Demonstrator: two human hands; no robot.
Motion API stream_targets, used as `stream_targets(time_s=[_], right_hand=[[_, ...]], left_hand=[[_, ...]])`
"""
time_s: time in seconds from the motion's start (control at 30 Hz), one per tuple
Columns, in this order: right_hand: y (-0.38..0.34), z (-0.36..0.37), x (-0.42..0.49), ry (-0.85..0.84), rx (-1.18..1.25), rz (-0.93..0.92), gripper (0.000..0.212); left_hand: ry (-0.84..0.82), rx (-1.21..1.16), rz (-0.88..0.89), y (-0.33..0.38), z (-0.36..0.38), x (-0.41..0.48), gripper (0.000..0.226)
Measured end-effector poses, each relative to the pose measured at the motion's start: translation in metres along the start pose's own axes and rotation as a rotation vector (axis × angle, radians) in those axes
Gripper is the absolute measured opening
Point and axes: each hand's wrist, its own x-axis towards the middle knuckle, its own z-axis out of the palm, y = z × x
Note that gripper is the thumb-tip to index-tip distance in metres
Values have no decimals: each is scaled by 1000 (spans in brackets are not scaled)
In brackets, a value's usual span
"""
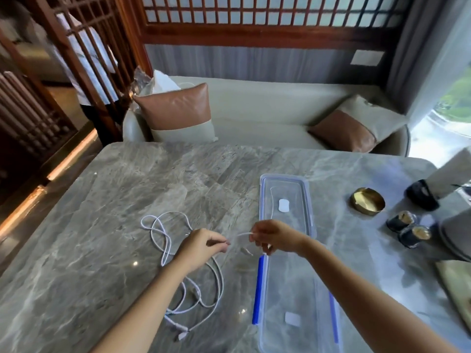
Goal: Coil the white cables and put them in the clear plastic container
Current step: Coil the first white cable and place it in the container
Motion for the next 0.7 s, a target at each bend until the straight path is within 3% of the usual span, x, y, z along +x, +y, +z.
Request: stream_targets(time_s=[0.17,0.37,0.5,0.7], right_hand=[[13,-27,-23,-17,204,63,18],[27,-39,-31,-62,362,119,32],[33,-35,-30,-69,579,156,39],[38,-27,-28,-181,871,185,46]], left_hand=[[-106,-117,36,27,10,16,15],[-70,-297,43,45,27,22,20],[-168,-434,-9,47,38,21,23],[-43,-706,-164,50,58,18,14]])
